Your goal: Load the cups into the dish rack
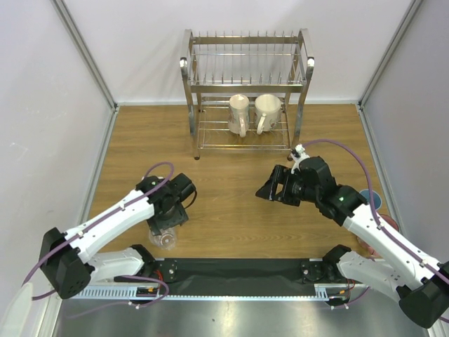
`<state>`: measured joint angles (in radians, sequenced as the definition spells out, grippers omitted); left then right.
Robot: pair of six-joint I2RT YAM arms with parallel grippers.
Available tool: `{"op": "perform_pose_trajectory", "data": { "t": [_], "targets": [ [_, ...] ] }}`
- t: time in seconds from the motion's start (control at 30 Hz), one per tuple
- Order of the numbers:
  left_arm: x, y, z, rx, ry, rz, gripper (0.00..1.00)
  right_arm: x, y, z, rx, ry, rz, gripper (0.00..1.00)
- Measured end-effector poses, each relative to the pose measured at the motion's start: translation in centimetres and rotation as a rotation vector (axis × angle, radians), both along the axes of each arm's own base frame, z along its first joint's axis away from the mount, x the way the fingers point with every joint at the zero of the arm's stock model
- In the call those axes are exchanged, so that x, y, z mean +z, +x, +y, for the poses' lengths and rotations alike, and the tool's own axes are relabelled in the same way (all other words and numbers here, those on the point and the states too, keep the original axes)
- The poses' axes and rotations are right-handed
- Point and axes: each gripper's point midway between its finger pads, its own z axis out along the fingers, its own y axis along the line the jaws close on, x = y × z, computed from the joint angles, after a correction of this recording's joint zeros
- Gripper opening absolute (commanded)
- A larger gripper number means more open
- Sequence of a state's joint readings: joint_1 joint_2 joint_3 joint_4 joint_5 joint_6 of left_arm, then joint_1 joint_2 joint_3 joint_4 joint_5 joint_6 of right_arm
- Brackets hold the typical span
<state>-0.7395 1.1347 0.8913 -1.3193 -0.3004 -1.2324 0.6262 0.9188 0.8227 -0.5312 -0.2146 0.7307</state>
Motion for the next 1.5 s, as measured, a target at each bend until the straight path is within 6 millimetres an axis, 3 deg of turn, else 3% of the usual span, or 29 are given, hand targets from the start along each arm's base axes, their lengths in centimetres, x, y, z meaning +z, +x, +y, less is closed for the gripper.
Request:
{"op": "perform_pose_trajectory", "data": {
  "t": [0.23,0.43,0.6,0.73,0.83,1.07,1.3,1.5],
  "targets": [
    [-1.6,-0.5,-0.2,0.034,-0.013,0.023,0.65,0.0,-0.1,-0.2,-0.006,0.002,0.000,0.83],
    [-3.1,-0.5,-0.8,0.033,-0.011,0.062,0.41,0.1,0.0,-0.4,-0.020,0.004,-0.001,0.83],
    [-3.1,-0.1,-0.8,0.037,-0.023,0.050,0.00,-0.1,-0.2,-0.6,-0.022,-0.003,0.009,0.83],
    [-2.3,0.4,-0.6,0.047,-0.051,0.017,0.00,-0.3,-0.2,-0.7,-0.025,-0.007,0.017,0.84],
    [-0.1,1.6,-1.3,0.030,-0.107,-0.047,0.00,-0.3,-0.3,-0.7,-0.020,-0.004,0.023,0.84],
    [8.9,5.6,-6.2,-0.107,-0.416,-0.344,0.00,0.9,-0.5,-0.6,-0.016,0.047,0.014,0.84],
    [17.4,6.1,-10.5,-0.249,-0.844,-0.687,0.01,3.7,-0.8,-0.2,-0.004,0.154,-0.036,0.87],
    [20.1,6.1,-13.6,-0.281,-1.123,-0.787,0.00,7.2,-0.9,1.2,0.037,0.302,-0.077,0.90]
  ]
}}
